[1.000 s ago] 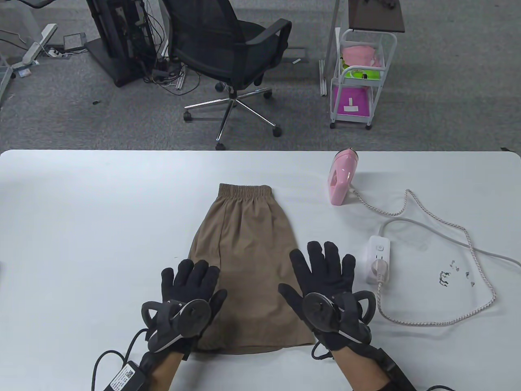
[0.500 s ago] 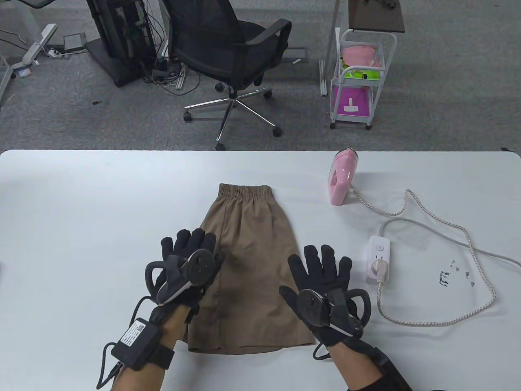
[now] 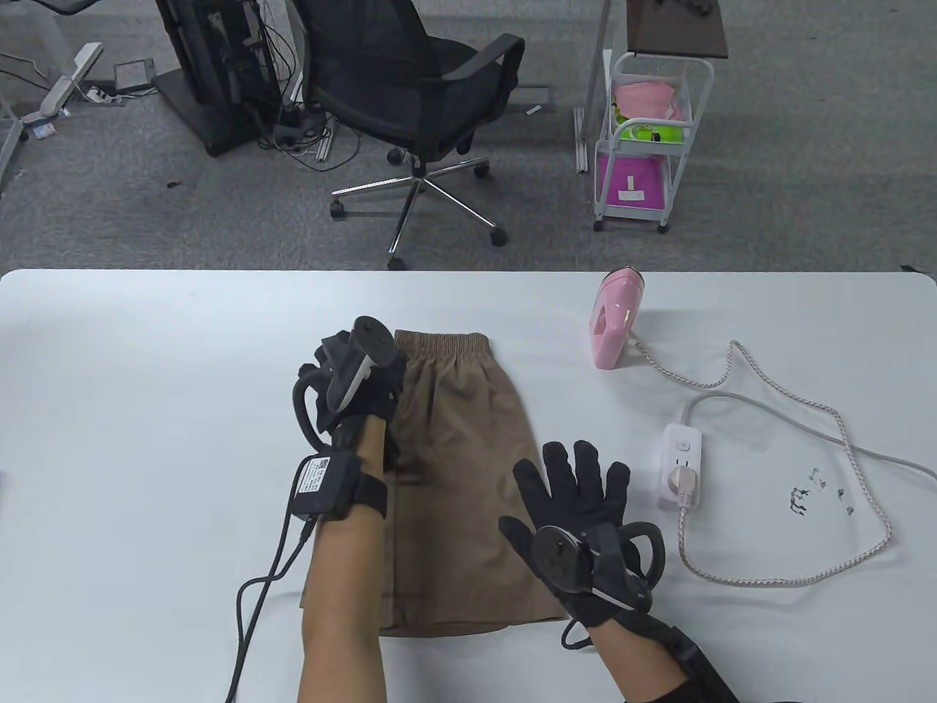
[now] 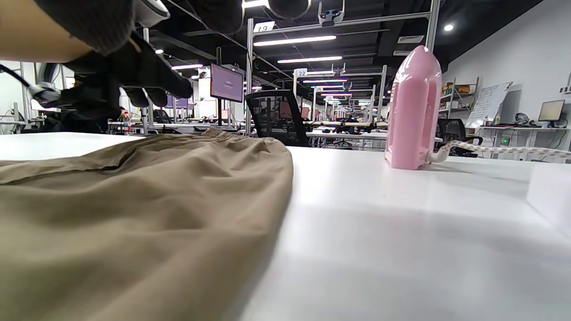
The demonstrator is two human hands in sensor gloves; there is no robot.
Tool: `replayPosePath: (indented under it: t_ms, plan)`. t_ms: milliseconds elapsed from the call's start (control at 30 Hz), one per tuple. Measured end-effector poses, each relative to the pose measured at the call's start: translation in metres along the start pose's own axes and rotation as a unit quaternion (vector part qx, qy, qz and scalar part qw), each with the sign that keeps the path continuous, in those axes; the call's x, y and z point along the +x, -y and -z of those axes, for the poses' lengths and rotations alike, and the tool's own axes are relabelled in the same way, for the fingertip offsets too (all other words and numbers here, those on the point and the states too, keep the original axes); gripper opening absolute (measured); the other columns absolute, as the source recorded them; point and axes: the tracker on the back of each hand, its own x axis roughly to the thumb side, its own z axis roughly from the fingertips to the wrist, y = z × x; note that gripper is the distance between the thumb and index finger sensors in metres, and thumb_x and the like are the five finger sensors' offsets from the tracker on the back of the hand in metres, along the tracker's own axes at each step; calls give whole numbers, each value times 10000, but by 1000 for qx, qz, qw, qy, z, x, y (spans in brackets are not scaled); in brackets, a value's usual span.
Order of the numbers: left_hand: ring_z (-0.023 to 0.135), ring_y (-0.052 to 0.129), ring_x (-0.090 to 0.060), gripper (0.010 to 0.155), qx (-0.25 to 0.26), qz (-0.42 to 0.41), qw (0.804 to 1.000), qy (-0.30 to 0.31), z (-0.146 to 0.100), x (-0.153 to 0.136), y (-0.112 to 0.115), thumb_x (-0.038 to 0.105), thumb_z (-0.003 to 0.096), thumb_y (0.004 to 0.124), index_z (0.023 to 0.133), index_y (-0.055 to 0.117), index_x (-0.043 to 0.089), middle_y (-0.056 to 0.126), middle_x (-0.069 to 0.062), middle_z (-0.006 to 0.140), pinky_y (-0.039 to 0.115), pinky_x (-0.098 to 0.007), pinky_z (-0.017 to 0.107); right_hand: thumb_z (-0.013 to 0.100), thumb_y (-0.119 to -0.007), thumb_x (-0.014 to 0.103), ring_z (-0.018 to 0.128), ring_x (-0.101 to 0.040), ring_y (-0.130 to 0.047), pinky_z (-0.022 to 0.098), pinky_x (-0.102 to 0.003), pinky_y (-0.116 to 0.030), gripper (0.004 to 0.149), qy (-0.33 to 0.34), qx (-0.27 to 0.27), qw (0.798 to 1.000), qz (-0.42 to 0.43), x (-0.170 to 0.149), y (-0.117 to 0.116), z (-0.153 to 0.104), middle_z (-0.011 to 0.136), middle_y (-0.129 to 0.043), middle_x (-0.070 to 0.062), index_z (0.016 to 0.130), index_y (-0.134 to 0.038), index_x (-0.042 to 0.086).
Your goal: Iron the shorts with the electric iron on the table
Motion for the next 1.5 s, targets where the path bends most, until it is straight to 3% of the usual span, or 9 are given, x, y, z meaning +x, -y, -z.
replayPosePath:
  t_ms: [233,400,433,567,767,933,1133,1300,1500]
  plan:
    - [1116,575,-394,849,-55,9,997,-52,43,18,31,682,554,625,1177,204,288,420,-82,1251,467,-648,799,606,-611,704,1100,-519,-259,698,-763,-305,720,9,12,1000,0,4,-4,0,1215,-314,-151,1193,-415,335]
    - [916,701,-262,959,-65,10,995,-77,65,28,48,707,516,696,1168,165,245,516,-73,1175,598,-570,731,609,-607,704,1099,-520,-249,700,-762,-301,722,5,21,1000,8,2,-4,2,1217,-303,-152,1195,-406,335]
    - [835,782,-213,959,-46,24,996,-74,67,30,47,714,500,711,1172,223,234,630,-34,1109,664,-551,698,610,-606,704,1099,-521,-247,699,-763,-300,722,4,22,1000,9,1,-4,2,1216,-303,-153,1196,-405,334]
    - [597,920,-153,839,-98,-51,992,-60,75,34,44,614,499,822,1136,469,198,891,82,809,749,-539,621,613,-602,704,1100,-520,-242,701,-762,-298,718,-4,27,1000,8,-1,-6,4,1217,-297,-151,1196,-402,336]
    - [442,958,-148,542,-97,-87,991,-27,71,30,43,524,502,868,932,777,205,973,91,598,801,-530,549,612,-605,700,1100,-518,-251,703,-759,-306,715,-13,22,1000,9,-5,-6,4,1216,-307,-150,1194,-411,333]
    - [430,952,-179,521,-47,-127,991,18,53,29,36,475,483,888,898,790,176,966,52,563,794,-550,542,610,-610,696,1100,-515,-267,702,-758,-315,709,-17,9,1000,8,-8,-3,2,1213,-325,-149,1189,-423,332]
    - [553,973,-214,516,86,-150,977,128,8,30,-1,440,483,875,918,748,193,959,48,636,765,-585,591,605,-618,692,1097,-516,-287,702,-755,-327,709,-32,5,999,15,-16,-3,2,1209,-347,-149,1186,-436,328]
    - [613,989,-219,524,172,-224,937,206,-41,17,-38,429,476,875,925,731,200,963,56,674,748,-609,618,604,-623,686,1095,-517,-297,701,-753,-333,709,-46,-8,998,37,-27,1,1,1204,-360,-156,1184,-443,319]
    - [724,983,-246,530,168,-372,863,298,-98,-12,-64,424,485,859,941,703,204,954,65,730,724,-623,647,609,-620,682,1095,-521,-302,702,-753,-338,725,-39,-42,991,119,-40,28,-3,1204,-359,-162,1192,-414,304]
